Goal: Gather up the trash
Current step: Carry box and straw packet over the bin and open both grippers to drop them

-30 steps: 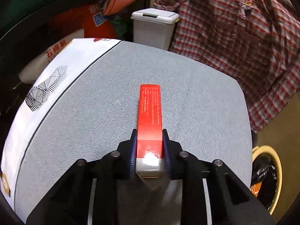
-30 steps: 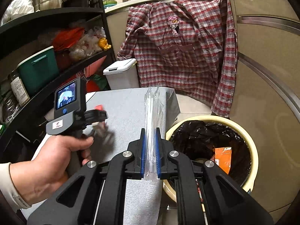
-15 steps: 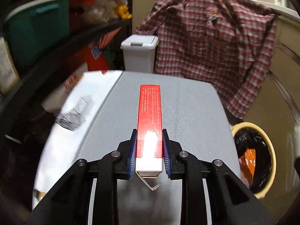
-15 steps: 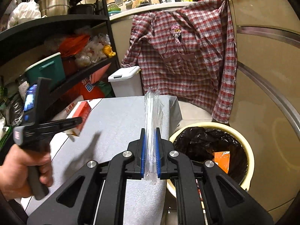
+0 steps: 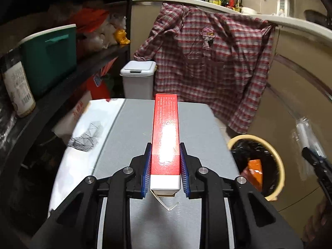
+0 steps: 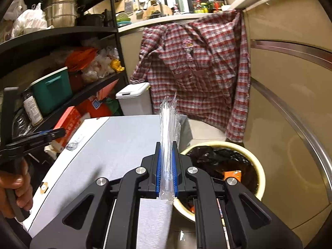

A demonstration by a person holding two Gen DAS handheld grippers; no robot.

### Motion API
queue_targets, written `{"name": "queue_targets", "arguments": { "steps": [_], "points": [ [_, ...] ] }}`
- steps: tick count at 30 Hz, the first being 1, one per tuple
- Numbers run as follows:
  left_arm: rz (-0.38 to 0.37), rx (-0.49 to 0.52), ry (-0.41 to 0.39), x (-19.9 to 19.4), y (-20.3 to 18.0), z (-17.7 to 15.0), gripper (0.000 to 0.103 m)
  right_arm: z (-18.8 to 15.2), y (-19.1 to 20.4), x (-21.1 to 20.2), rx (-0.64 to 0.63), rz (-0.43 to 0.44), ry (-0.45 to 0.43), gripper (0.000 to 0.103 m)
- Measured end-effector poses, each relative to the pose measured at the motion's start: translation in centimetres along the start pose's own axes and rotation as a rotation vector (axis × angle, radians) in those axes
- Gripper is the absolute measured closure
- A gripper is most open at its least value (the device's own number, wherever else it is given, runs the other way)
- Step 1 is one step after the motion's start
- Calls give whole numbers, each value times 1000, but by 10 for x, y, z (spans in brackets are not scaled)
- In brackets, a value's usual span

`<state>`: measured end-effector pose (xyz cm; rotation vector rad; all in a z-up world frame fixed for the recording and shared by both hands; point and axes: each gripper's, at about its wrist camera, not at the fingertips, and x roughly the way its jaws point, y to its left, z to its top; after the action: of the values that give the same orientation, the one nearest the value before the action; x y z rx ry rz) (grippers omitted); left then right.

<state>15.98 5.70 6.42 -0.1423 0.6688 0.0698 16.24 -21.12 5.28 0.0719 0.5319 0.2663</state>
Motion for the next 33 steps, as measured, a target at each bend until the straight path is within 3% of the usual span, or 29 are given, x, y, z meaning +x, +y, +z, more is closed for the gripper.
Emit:
{"name": "queue_targets", "arguments": {
  "steps": [4, 19, 33],
  "points": [
    [-17, 57, -40, -7, -10, 0, 78, 2, -21, -2, 29, -29, -6, 94],
    [-82, 143, -48, -6, -51, -12, 78, 25, -85, -23, 47, -125, -92, 94],
    [-201, 154, -17, 13, -121, -5, 78, 27, -120, -9, 101, -114, -43, 94]
  ]
}}
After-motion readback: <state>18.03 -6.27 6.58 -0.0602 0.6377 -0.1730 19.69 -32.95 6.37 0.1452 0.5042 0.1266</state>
